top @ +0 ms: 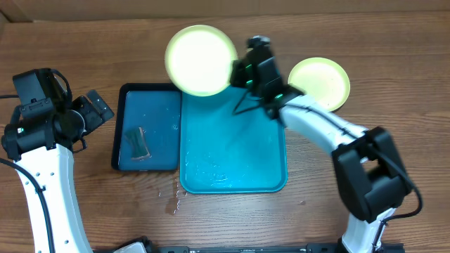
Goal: Clean dirty plates on tray and stack at the side
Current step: 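Carry the yellow plate right over the teal tray toward the plate stack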
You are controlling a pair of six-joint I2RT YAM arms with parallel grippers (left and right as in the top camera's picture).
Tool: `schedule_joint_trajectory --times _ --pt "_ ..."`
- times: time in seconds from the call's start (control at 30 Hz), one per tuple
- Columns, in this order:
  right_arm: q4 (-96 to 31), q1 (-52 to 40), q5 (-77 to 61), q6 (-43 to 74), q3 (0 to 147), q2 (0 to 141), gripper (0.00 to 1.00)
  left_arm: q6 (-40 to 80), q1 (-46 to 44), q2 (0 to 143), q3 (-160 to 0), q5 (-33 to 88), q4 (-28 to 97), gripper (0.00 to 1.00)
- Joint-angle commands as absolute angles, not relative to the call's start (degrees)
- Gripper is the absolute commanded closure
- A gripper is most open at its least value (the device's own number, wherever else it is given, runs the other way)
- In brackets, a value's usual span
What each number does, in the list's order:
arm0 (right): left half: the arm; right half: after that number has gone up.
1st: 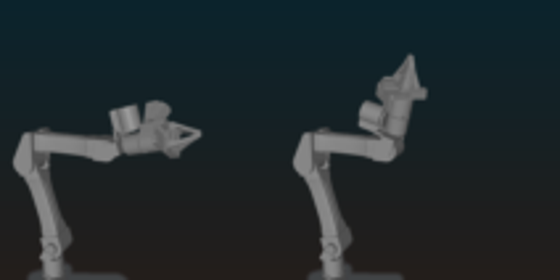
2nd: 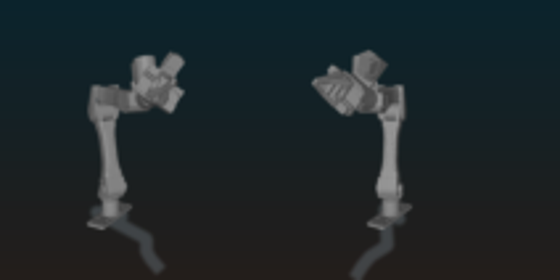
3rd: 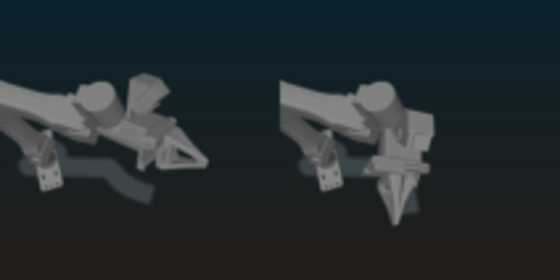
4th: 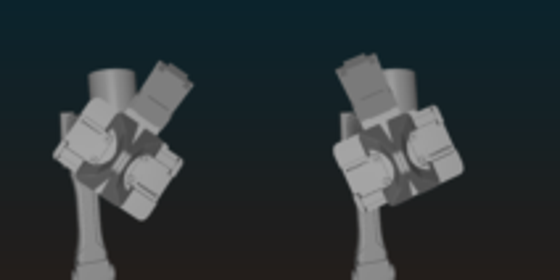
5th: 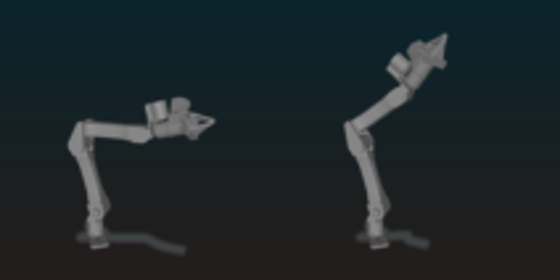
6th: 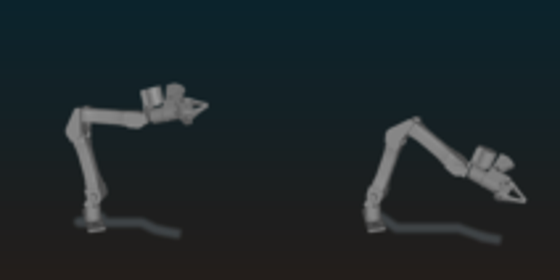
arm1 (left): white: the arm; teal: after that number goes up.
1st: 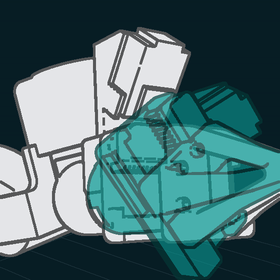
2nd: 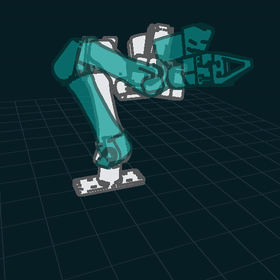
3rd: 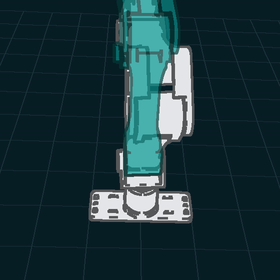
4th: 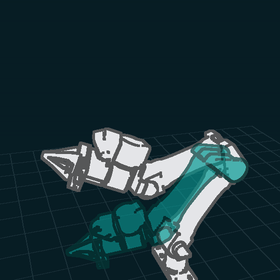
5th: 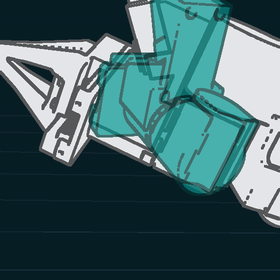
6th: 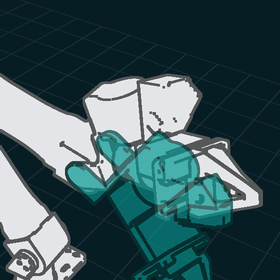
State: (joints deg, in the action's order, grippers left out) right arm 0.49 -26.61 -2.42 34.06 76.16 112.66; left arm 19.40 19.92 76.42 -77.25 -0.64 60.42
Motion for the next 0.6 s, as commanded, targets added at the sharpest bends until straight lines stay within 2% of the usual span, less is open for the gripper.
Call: schedule_joint_trajectory --times 0.0,0.1,0.33,0.57 --pt "-2.46 -19.86 -18.55 39.13 76.99 109.93 0.96 19.94 19.9 76.82 -77.95 -0.45 60.4 0.0" --pt "-7.14 -13.76 -22.98 39.13 76.99 109.93 0.96 19.94 19.9 76.82 -77.95 -0.45 60.4 0.0" --pt "-21.67 -1.32 -22.17 39.0 76.99 109.95 0.96 19.94 19.9 76.82 -77.95 -0.45 60.4 0.0" --pt "-33.98 6.57 -11.68 38.57 76.88 110.06 0.96 19.94 19.9 76.82 -77.95 -0.45 60.4 0.0"
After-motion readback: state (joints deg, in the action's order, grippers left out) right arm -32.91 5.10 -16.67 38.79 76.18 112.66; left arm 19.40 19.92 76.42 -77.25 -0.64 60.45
